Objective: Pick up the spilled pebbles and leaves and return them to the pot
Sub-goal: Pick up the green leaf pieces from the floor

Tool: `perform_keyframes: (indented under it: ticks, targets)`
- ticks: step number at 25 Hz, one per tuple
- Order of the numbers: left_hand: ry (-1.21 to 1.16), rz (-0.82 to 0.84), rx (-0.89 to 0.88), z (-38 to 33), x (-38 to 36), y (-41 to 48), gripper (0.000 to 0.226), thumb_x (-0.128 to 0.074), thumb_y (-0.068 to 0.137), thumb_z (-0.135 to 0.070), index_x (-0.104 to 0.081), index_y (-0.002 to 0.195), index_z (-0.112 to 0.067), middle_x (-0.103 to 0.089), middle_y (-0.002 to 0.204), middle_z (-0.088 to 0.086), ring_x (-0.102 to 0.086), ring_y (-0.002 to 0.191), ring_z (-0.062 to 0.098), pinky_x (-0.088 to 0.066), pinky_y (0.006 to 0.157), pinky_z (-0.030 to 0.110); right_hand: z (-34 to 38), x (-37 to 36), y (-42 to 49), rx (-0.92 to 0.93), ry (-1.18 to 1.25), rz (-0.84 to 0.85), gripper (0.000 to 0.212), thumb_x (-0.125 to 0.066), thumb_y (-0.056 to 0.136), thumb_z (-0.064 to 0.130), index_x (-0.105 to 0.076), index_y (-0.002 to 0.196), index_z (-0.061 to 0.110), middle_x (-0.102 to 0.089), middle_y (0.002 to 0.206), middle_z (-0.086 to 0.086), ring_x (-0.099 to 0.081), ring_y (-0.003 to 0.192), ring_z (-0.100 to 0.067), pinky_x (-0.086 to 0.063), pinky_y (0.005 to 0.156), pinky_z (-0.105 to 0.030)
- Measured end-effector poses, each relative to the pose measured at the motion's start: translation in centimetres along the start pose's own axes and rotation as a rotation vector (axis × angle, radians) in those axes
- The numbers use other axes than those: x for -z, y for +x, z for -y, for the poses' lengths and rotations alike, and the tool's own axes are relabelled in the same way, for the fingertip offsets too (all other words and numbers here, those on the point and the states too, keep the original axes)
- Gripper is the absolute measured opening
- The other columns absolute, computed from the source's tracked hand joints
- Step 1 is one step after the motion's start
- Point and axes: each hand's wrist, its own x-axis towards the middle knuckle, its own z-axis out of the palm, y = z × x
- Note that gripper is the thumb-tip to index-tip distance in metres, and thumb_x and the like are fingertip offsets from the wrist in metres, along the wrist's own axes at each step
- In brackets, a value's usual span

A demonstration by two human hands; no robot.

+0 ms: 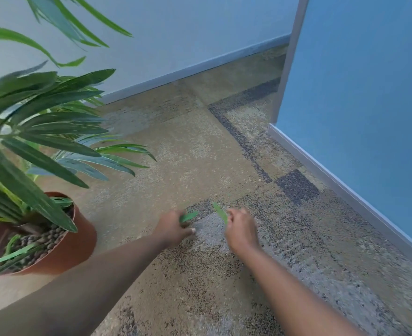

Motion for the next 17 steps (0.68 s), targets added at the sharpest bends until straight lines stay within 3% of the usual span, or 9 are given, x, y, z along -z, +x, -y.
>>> perform_keyframes:
  ticks: [3,5,9,12,15,17]
  targets:
    - [0.114,-0.001,-0.021,-0.8,-0.9,0.7,0.028,-0.081,0.074,-0.029,-0.064,0.094,-0.018,-0.051,0.069,-0.016,-0.049,0.061,-0.004,-0.025,0.046,0.010,0.1,-2.3,-0.7,-0.021,0.076,0.022,0.039,-0.056,0.090,0.001,-0.059,0.126,0.017,-0.056,0.107,-0.001,-0.053,0.078,-0.008,-0.048,0.062,-0.019]
    - [0.186,-0.013,-0.034,-1.0,-1.3,1.1,0.020,-0.080,0.076,-0.025,-0.066,0.089,-0.020,-0.057,0.071,-0.011,-0.056,0.064,0.007,-0.027,0.046,0.013,-0.1,-2.8,-0.9,-0.069,0.137,0.007,0.041,-0.058,0.088,0.000,-0.061,0.125,0.018,-0.059,0.108,-0.001,-0.052,0.080,-0.007,-0.039,0.058,-0.010]
    - [0.129,-0.052,-0.010,-1.3,-0.5,-0.2,0.013,-0.075,0.081,-0.023,-0.067,0.085,-0.014,-0.067,0.075,0.003,-0.063,0.073,0.021,-0.036,0.054,0.025,0.3,-2.7,-1.4,-0.180,0.335,-0.016,0.029,-0.065,0.086,0.004,-0.069,0.112,0.016,-0.068,0.101,0.002,-0.062,0.077,-0.005,-0.050,0.062,-0.012]
    - [-0.097,-0.259,0.071,-0.2,2.6,-3.3,0.022,-0.074,0.082,-0.028,-0.061,0.075,-0.013,-0.057,0.063,0.001,-0.051,0.059,0.016,-0.034,0.052,0.027,3.5,-3.5,-2.6,-0.275,0.579,0.010,0.017,-0.073,0.080,0.009,-0.075,0.093,0.020,-0.070,0.078,0.011,-0.062,0.068,0.002,-0.047,0.058,-0.012]
    - [-0.165,-0.473,0.179,2.4,7.0,-6.8,0.021,-0.073,0.083,-0.033,-0.063,0.080,-0.014,-0.063,0.074,0.003,-0.056,0.068,0.020,-0.039,0.057,0.030,9.8,-5.2,-3.7,-0.330,0.757,0.124,0.019,-0.074,0.079,0.008,-0.071,0.073,0.026,-0.072,0.076,0.006,-0.068,0.074,-0.010,-0.053,0.064,-0.023]
    - [-0.242,-0.588,0.273,4.1,9.9,-9.8,0.021,-0.071,0.083,-0.037,-0.058,0.077,-0.022,-0.062,0.073,-0.004,-0.055,0.066,0.013,-0.040,0.054,0.023,14.6,-7.1,-4.1,-0.297,0.791,0.218,0.018,-0.073,0.080,0.007,-0.070,0.074,0.023,-0.072,0.079,0.001,-0.068,0.077,-0.015,-0.056,0.073,-0.030]
